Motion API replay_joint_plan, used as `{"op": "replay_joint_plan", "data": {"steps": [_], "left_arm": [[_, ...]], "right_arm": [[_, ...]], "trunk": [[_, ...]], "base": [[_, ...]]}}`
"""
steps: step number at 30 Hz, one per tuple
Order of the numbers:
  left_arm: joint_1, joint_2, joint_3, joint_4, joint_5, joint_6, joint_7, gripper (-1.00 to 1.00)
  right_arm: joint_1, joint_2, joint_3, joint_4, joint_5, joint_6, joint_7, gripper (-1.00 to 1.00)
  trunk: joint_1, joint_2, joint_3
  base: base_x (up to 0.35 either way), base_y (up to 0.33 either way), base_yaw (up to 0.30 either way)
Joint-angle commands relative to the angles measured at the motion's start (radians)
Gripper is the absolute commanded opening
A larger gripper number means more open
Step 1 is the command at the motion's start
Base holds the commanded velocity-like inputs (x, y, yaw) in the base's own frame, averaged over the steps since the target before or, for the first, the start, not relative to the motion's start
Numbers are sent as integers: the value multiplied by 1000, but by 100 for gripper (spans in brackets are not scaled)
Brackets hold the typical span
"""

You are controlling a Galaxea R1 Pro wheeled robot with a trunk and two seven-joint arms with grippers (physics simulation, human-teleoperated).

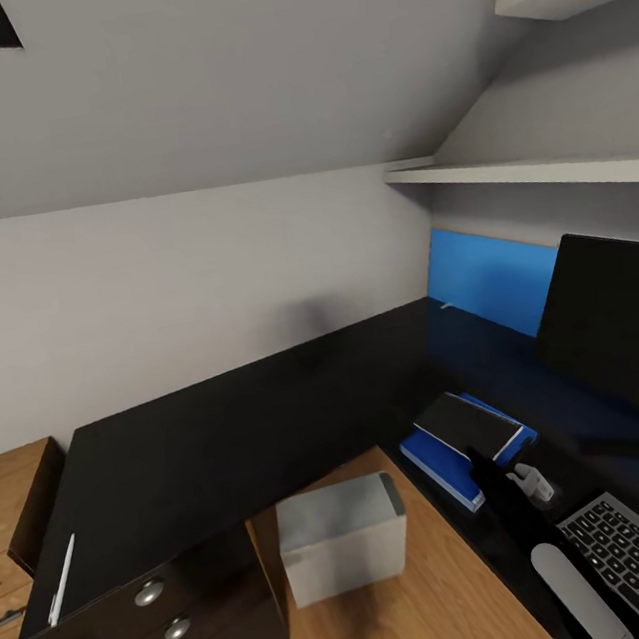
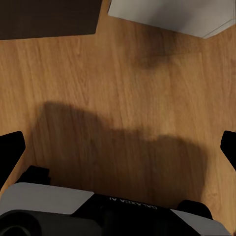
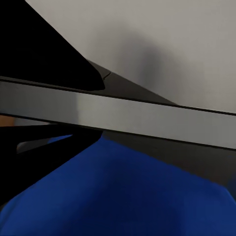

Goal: In the bedroom, organize the workspace by keeping the computer under the desk, ensuring the monitor is on the desk, placing the keyboard on the desk next to the monitor, placing the mouse on the desk next to the keyboard, moving the folder from the swivel chair onto the desk next to the mouse, stacking the notebook on top of the folder with the pen on top of the notebook, and positioning the swivel chair next to the desk.

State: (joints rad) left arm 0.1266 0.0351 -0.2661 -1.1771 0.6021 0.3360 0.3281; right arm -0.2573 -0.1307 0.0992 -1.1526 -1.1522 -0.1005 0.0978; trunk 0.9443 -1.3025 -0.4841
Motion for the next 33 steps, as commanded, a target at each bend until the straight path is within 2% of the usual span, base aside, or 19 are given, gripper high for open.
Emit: {"op": "replay_joint_plan", "data": {"steps": [1,23,27,31,33], "left_arm": [[0,1,-4,-2,10,1,9,100],[0,0,-10,-2,9,0,9,100],[0,0,-11,-2,10,0,9,100],[-1,0,-11,-2,10,0,9,100],[0,0,-11,-2,10,0,9,100]], "right_arm": [[-1,-1,4,1,-11,-7,3,-100],[-1,-3,2,-1,-9,-5,2,-100],[-1,-3,2,-1,-9,-5,2,-100],[-1,-3,2,-1,-9,-6,2,-100],[-1,-3,3,-1,-9,-6,2,-100]], "trunk": [[0,-1,-1],[0,-1,-1],[-15,27,12],[-15,27,12],[-23,41,18]], "base": [[74,11,0],[5,1,0],[0,0,0],[0,0,0],[0,0,0]]}}
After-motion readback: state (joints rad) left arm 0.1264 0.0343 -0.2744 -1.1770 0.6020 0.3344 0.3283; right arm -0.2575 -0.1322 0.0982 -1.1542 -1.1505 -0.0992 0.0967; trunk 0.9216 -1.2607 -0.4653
